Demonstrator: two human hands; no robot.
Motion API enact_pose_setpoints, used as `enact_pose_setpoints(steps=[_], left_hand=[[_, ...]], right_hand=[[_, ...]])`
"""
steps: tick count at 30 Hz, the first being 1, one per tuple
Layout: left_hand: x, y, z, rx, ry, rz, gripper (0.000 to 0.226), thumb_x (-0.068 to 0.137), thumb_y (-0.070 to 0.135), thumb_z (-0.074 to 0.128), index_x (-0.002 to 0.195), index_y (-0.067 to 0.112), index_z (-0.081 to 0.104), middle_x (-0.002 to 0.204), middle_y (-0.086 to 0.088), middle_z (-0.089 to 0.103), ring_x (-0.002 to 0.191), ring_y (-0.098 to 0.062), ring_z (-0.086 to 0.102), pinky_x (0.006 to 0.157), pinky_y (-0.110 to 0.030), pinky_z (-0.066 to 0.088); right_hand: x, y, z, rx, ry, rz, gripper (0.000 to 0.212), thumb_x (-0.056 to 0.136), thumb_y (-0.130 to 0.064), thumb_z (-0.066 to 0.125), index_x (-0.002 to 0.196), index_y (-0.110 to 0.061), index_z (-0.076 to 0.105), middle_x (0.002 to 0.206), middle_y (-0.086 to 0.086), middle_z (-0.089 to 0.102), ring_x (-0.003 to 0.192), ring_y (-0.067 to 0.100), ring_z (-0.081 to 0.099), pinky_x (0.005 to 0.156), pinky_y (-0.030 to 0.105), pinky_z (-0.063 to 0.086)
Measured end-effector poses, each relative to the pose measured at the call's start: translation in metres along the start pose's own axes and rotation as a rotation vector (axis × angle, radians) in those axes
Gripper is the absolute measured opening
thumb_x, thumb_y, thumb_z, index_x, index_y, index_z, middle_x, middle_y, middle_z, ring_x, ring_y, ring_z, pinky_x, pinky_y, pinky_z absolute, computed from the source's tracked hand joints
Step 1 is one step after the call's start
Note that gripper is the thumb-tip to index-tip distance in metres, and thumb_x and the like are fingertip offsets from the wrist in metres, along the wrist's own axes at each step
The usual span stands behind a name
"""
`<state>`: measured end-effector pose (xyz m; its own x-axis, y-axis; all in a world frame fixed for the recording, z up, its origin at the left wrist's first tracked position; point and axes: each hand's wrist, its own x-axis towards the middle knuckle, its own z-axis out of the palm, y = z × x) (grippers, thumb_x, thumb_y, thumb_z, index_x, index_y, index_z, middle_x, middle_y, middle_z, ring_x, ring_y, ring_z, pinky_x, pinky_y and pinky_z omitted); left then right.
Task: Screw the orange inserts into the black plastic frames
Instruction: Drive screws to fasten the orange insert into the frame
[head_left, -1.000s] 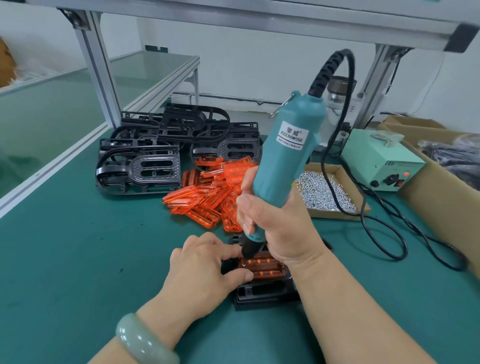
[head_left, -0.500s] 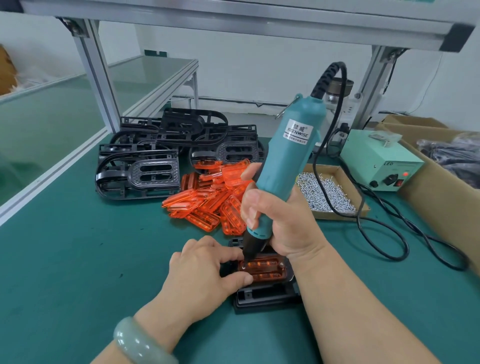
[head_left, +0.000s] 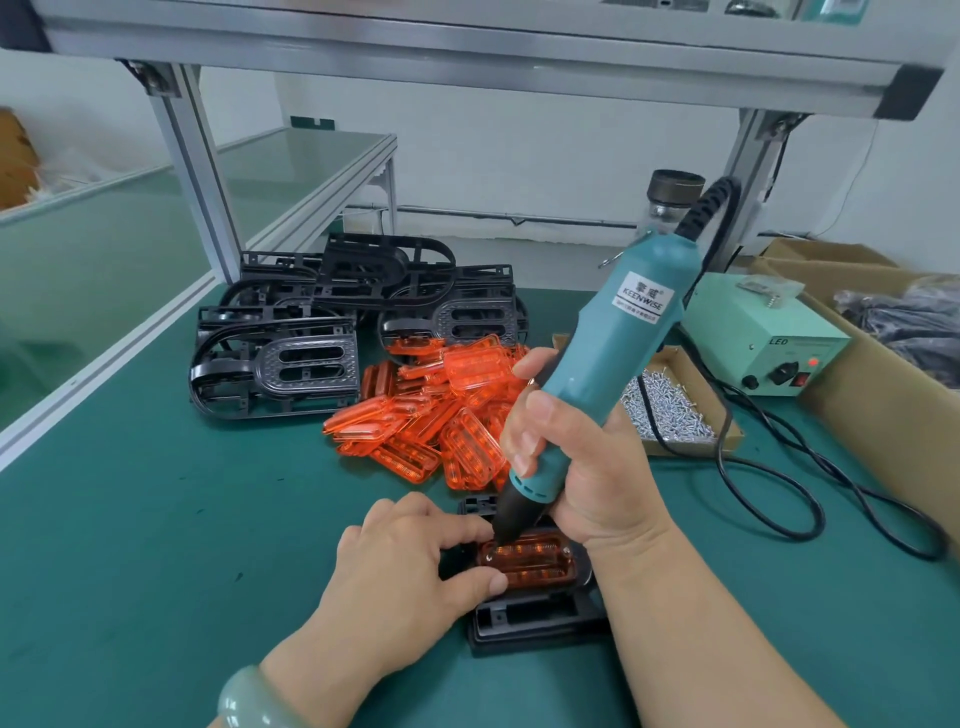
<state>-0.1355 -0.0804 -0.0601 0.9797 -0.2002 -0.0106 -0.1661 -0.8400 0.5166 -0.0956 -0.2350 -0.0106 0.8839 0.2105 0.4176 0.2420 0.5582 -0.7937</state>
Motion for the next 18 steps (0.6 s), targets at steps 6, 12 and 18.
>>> enact_pose_setpoints(steps=[6, 12, 18], left_hand=[[0.0018, 0.0, -0.0015, 0.038, -0.016, 0.007, 0.044, 0.074, 0.069, 0.057, 0.117, 0.061, 0.05, 0.099, 0.021, 0.044, 0.101, -0.007, 0.037, 0.088, -0.031, 0.032], [0.0023, -0.0002, -0.0032, 0.039, -0.031, 0.016, 0.045, 0.075, 0.069, 0.056, 0.118, 0.06, 0.05, 0.101, 0.021, 0.045, 0.102, -0.007, 0.037, 0.091, -0.032, 0.033], [0.0024, 0.0003, -0.0045, 0.067, -0.034, 0.025, 0.046, 0.075, 0.069, 0.054, 0.12, 0.059, 0.048, 0.098, 0.02, 0.043, 0.1, -0.008, 0.038, 0.089, -0.032, 0.035]], right_hand=[[0.0013, -0.0003, 0.0011, -0.002, -0.005, 0.005, 0.018, 0.075, -0.019, 0.065, 0.093, -0.017, 0.065, 0.051, 0.0, 0.045, 0.042, 0.012, 0.044, 0.048, 0.023, 0.04], [0.0032, 0.0005, 0.0003, 0.001, -0.018, 0.021, 0.02, 0.078, -0.02, 0.064, 0.097, -0.015, 0.062, 0.052, -0.001, 0.047, 0.042, 0.011, 0.045, 0.049, 0.022, 0.041], [0.0086, -0.0014, 0.005, -0.031, -0.092, 0.055, 0.016, 0.077, -0.018, 0.064, 0.093, -0.022, 0.068, 0.053, -0.001, 0.048, 0.043, 0.011, 0.045, 0.049, 0.022, 0.041]])
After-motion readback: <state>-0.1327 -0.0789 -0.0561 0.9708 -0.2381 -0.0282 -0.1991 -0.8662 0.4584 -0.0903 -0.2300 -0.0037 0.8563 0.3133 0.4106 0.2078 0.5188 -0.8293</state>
